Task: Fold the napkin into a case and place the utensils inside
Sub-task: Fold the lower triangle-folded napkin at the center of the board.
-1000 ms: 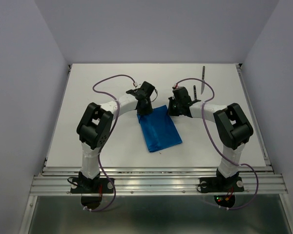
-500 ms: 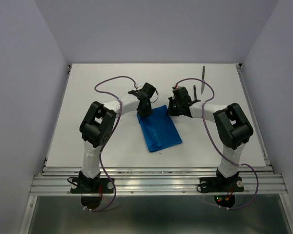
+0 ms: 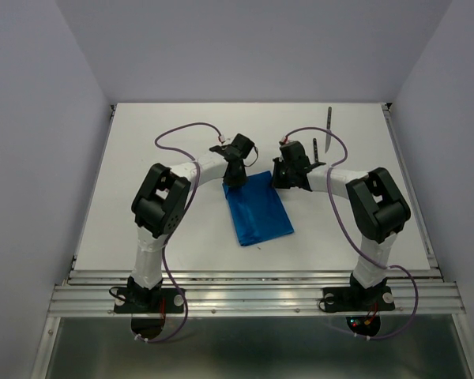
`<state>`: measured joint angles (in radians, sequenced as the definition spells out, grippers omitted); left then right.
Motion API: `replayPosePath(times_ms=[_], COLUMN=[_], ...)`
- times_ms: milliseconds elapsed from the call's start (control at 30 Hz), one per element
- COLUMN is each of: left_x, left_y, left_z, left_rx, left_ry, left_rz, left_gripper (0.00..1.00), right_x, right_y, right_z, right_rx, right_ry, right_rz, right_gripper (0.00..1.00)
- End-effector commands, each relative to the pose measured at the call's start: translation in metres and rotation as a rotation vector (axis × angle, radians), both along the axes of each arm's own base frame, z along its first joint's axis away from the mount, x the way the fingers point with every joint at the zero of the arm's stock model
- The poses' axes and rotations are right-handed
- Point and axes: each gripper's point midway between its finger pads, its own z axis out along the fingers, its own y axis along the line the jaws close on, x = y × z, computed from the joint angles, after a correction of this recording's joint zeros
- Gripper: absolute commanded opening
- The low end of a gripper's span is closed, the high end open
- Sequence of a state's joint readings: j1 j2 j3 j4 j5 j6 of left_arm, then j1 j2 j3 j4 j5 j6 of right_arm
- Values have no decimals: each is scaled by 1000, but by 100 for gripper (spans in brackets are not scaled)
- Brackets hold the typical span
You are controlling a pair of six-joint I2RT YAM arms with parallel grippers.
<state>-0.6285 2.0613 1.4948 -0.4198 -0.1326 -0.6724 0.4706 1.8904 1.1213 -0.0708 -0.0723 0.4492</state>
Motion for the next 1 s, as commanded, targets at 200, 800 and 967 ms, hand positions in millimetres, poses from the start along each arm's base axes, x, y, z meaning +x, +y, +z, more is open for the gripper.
replayPosePath(times_ms=[200, 800, 967], left_x=[2, 8, 10], left_y=[-4, -21, -22], left_z=[3, 18, 19], left_rx=[12, -90, -101], left_ry=[4, 6, 1], left_rz=[17, 73, 92], left_gripper=[0, 0, 0], right_x=[-5, -16, -18], right_y=[-1, -2, -2], right_z=[10, -1, -3], right_rx=[14, 41, 41], right_ry=[-10, 22, 27], right_rz=[11, -4, 0], right_gripper=[6, 6, 6])
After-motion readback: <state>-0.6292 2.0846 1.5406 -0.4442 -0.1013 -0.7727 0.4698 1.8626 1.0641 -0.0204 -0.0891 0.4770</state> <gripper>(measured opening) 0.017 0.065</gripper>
